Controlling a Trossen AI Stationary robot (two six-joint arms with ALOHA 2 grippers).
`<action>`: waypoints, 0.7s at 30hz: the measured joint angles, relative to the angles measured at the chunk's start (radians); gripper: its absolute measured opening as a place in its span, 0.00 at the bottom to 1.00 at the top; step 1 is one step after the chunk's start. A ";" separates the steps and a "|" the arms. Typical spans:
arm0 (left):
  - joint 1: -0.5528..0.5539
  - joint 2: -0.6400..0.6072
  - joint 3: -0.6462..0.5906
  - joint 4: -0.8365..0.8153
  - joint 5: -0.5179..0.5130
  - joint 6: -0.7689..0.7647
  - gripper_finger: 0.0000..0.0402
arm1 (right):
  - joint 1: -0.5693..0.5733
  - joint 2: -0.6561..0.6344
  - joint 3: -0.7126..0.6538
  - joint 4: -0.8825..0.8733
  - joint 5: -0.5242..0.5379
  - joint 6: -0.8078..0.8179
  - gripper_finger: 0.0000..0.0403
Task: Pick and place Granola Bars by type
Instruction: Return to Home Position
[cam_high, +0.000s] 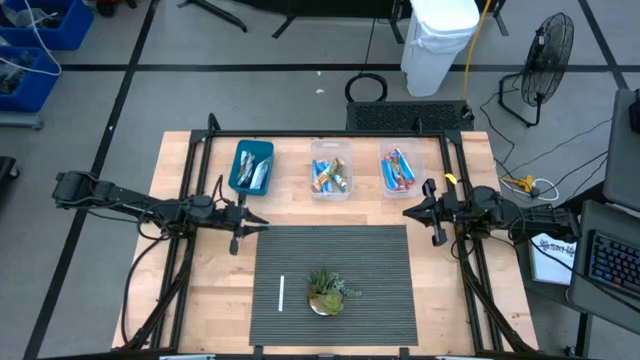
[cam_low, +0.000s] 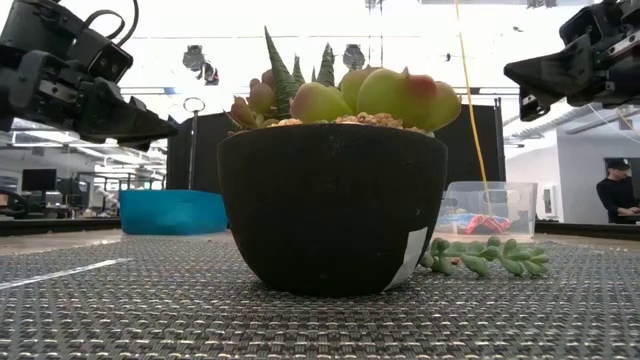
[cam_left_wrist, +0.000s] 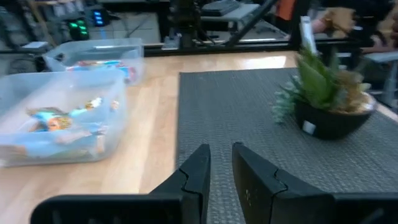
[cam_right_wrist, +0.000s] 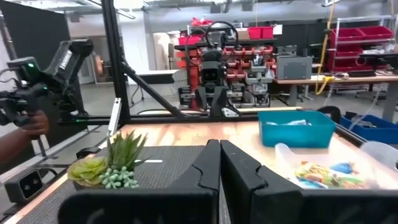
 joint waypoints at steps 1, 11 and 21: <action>0.000 0.000 0.000 0.003 -0.018 0.000 0.18 | 0.000 0.000 0.000 -0.006 0.008 0.000 0.01; 0.001 -0.012 0.000 0.022 -0.148 -0.024 0.17 | 0.000 0.000 0.000 -0.018 0.012 0.002 0.01; 0.000 -0.241 0.000 -0.233 -0.125 -0.048 0.01 | 0.000 0.000 0.000 -0.011 0.011 0.002 0.01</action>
